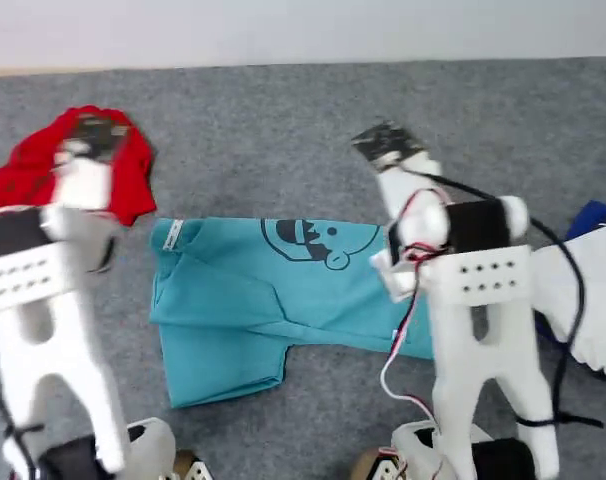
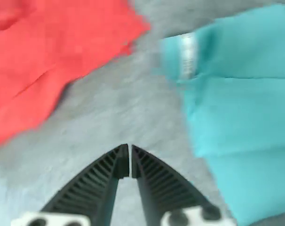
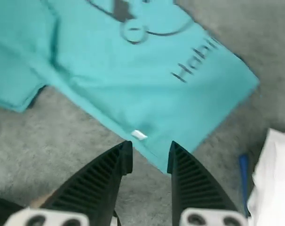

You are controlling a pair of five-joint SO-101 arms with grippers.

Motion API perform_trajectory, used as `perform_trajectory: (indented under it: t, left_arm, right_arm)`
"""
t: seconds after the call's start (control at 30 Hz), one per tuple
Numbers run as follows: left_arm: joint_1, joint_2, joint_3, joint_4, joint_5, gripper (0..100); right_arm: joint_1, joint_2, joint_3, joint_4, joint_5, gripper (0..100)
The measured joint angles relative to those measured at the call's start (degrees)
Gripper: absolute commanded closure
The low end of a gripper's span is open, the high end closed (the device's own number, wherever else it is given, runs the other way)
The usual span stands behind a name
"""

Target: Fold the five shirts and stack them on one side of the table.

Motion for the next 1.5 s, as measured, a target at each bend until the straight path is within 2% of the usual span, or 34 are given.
perform_trajectory:
  t: [0.2,0.43,0.53,0.7,0.87,1.03,1.5]
  left_arm:
    - [-16.62,-1.14,1.05,-0.97,0.0,99]
    - [-26.55,-1.14,11.25,-9.32,0.0,99]
    - [-27.52,-1.14,14.42,-10.9,0.0,99]
    - [-27.87,-1.14,16.0,-11.34,0.0,99]
    - [-27.87,-1.14,16.0,-11.34,0.0,99]
    - [-27.96,-1.14,16.0,-11.34,0.0,99]
    - [-33.85,-1.49,16.0,-11.34,0.0,99]
  right_arm:
    - [-10.9,11.25,0.0,0.0,0.26,85.8]
    - [-27.78,19.78,0.0,-2.73,4.4,85.1]
    - [-34.55,21.8,1.85,-7.03,4.75,80.5]
    - [-41.76,23.21,7.74,-15.47,4.92,79.9]
    - [-45.98,25.49,9.58,-22.59,5.1,79.9]
    - [-49.93,29.63,9.58,-23.91,8.0,79.9]
    - [-51.78,37.54,9.32,-24.26,8.79,79.9]
